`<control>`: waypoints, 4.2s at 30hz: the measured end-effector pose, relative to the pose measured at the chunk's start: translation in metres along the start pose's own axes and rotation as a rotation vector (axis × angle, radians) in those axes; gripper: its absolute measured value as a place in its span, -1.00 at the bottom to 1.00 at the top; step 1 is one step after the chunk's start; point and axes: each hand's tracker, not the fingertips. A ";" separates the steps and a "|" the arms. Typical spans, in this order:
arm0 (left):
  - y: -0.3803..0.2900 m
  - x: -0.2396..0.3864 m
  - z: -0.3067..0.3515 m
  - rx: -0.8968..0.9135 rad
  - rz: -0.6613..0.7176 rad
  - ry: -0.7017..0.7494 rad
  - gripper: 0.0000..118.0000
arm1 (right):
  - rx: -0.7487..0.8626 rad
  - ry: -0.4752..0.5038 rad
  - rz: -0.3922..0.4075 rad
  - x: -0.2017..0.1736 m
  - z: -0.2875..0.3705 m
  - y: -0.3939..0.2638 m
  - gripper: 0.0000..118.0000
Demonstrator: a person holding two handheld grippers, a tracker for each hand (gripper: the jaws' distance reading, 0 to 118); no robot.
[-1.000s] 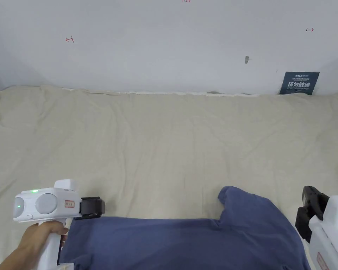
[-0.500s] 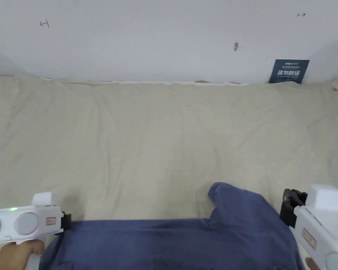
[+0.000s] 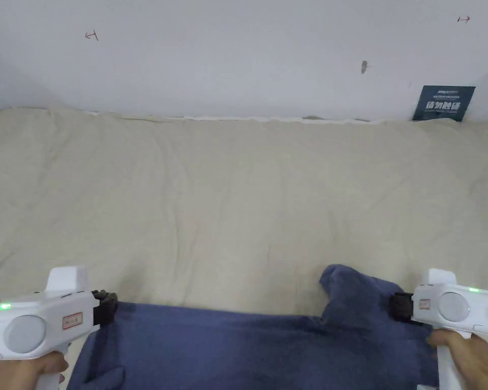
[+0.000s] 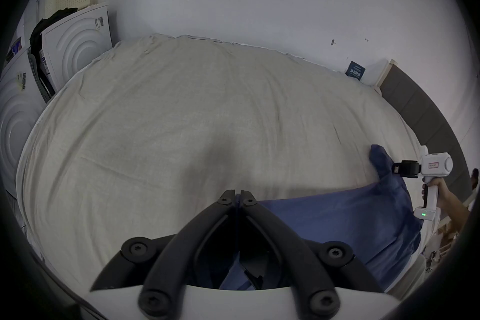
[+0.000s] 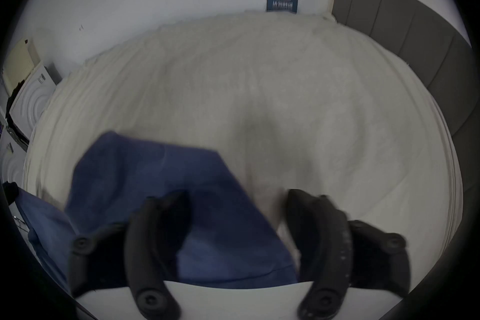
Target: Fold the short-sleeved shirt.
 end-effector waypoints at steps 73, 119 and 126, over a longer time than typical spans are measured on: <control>-0.078 0.116 0.225 0.766 -0.161 0.098 -1.00 | 1.016 -0.040 0.169 -0.065 0.379 -0.159 -0.98; -0.155 -0.079 0.061 -0.138 0.244 -0.204 -0.84 | 0.755 0.006 0.177 -0.074 0.314 -0.158 -0.97; -0.128 -0.087 0.104 -0.083 0.156 -0.108 -0.84 | 0.793 0.025 0.148 -0.064 0.324 -0.157 -0.97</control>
